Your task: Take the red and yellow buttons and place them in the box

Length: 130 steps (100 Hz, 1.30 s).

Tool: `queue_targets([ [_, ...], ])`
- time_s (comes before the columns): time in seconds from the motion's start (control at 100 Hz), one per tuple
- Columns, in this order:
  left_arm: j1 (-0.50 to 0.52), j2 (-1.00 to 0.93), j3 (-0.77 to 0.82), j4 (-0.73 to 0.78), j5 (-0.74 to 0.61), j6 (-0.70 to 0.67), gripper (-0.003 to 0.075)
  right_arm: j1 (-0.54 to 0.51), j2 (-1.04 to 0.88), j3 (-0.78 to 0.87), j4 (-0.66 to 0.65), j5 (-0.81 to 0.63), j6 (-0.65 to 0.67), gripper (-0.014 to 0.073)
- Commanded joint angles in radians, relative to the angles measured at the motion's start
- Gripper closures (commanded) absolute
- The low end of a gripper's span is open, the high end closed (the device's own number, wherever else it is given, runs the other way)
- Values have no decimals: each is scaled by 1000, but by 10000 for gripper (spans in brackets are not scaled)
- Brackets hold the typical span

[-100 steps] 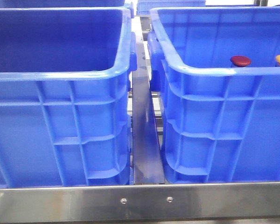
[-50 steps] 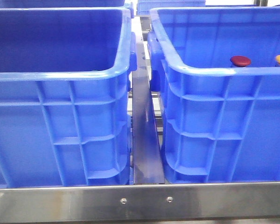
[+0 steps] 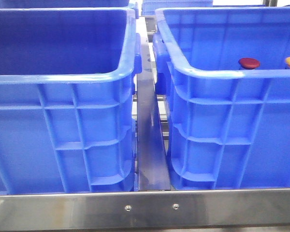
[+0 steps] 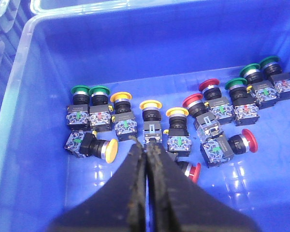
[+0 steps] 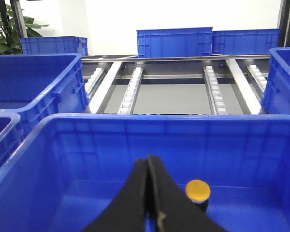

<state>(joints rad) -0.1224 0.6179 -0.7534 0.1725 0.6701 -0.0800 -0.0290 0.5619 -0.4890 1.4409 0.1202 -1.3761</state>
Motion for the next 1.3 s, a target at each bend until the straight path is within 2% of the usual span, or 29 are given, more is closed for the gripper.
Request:
queue_targets([
  [0.0, 3, 0, -28, -4, -78, 1, 739, -5, -2, -26, 6, 2, -9, 662],
  [0.25, 3, 0, -28, 5, -101, 1, 739, -5, -2, -26, 6, 5, -9, 662],
  [0.38, 3, -23, 5, 9, -177, 1, 739, -5, -2, -26, 6, 7, -9, 662],
  [0.58, 16, -153, 187, 10, -388, -3, 739, -5, -2, -26, 6, 32, -9, 662],
  [0.85, 109, -372, 461, -6, -615, -3, 739, -5, -2, -26, 6, 54, -9, 662],
  [1.04, 129, -514, 611, -12, -647, -3, 739, -5, -2, -26, 6, 54, -9, 662],
  [1.29, 135, -636, 721, -12, -655, -3, 739, -5, -2, -26, 6, 54, -9, 662],
])
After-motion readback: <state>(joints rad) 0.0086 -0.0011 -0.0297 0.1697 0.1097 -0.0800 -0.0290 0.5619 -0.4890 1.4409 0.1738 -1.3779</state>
